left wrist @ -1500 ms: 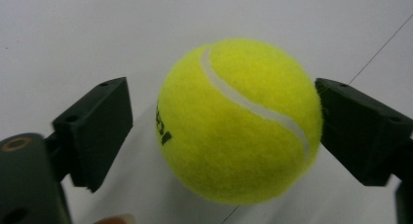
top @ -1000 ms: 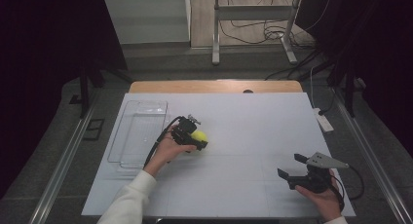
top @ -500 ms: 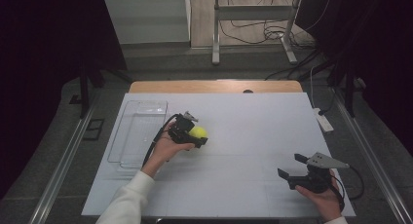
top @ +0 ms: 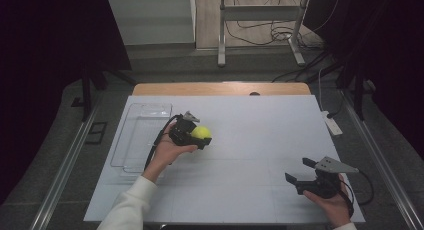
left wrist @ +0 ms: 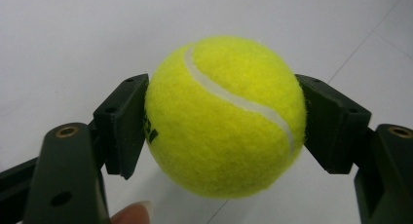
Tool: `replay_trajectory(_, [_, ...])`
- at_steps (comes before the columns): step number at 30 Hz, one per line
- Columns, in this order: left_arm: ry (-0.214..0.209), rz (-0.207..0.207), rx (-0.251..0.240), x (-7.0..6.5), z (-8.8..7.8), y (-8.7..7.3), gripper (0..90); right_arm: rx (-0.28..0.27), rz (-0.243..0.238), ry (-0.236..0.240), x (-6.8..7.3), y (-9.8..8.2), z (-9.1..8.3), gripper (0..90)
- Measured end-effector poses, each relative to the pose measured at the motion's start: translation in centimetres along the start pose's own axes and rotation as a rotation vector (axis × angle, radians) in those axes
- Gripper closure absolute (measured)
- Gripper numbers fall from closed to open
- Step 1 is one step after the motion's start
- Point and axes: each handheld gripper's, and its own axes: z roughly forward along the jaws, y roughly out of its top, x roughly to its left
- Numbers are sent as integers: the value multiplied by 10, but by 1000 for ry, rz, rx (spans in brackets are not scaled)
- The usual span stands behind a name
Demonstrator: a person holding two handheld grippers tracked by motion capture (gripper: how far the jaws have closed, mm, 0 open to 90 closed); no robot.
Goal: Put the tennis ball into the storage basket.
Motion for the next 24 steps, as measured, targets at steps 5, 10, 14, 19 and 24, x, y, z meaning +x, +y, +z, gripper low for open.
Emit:
replay_trajectory(5, [-4,2,-22,-1,-5,1,270,0,1,-1,0,0,0,104])
replay_trajectory(10, [-12,6,-49,-2,-13,3,270,-1,1,-2,0,0,0,104])
replay_trajectory(14, [-14,9,-71,-3,-17,4,270,-2,0,-3,0,0,-1,104])
replay_trajectory(19, [-9,13,-95,-5,-23,6,270,-1,1,-2,0,0,0,104])
replay_trajectory(24, [-7,13,-118,-5,-28,6,270,2,1,-2,0,0,0,104])
